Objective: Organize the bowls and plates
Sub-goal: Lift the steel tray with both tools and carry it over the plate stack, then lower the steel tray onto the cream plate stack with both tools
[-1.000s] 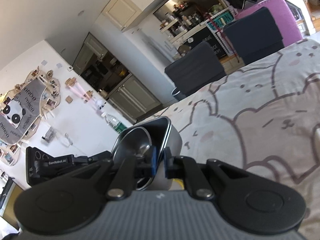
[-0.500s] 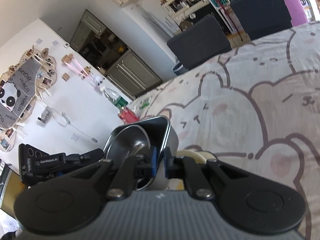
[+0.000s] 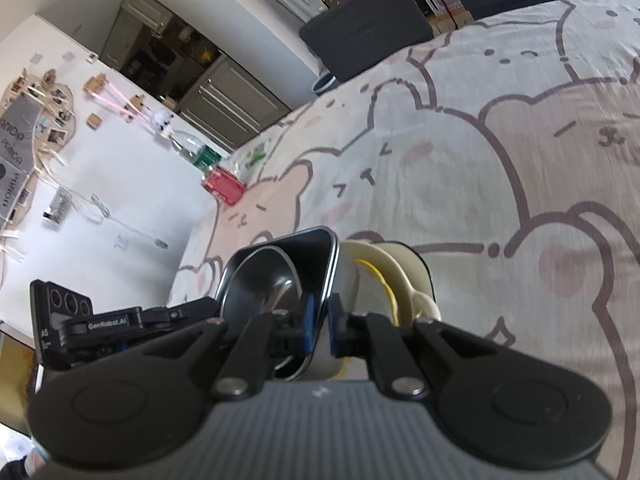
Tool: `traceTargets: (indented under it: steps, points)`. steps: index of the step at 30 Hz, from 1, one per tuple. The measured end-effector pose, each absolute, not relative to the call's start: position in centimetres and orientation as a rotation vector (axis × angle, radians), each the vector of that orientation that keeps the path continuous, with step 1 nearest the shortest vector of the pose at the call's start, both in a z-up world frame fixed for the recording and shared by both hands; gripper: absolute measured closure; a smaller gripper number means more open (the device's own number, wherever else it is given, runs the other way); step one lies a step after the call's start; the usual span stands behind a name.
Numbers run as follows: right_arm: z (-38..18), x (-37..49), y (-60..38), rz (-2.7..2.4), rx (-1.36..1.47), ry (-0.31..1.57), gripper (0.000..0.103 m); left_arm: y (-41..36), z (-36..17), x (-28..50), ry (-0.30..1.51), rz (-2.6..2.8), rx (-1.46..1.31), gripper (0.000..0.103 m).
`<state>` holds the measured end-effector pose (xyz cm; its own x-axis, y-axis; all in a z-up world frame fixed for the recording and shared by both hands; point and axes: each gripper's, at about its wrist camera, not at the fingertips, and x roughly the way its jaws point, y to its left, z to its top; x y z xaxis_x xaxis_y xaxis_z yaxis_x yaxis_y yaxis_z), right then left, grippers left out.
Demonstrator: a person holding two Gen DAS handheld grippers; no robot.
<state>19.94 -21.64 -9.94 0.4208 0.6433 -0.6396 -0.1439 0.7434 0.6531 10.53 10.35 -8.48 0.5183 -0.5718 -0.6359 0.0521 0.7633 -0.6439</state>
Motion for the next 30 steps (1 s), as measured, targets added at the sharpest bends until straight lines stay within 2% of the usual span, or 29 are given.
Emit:
traceTargets:
  steps: [30]
  points:
    - [-11.9,20.9,-19.9,0.457,0.457,1.132,0.092,9.1,-10.2,11.2,1.028,-0.381,-0.542,0.094]
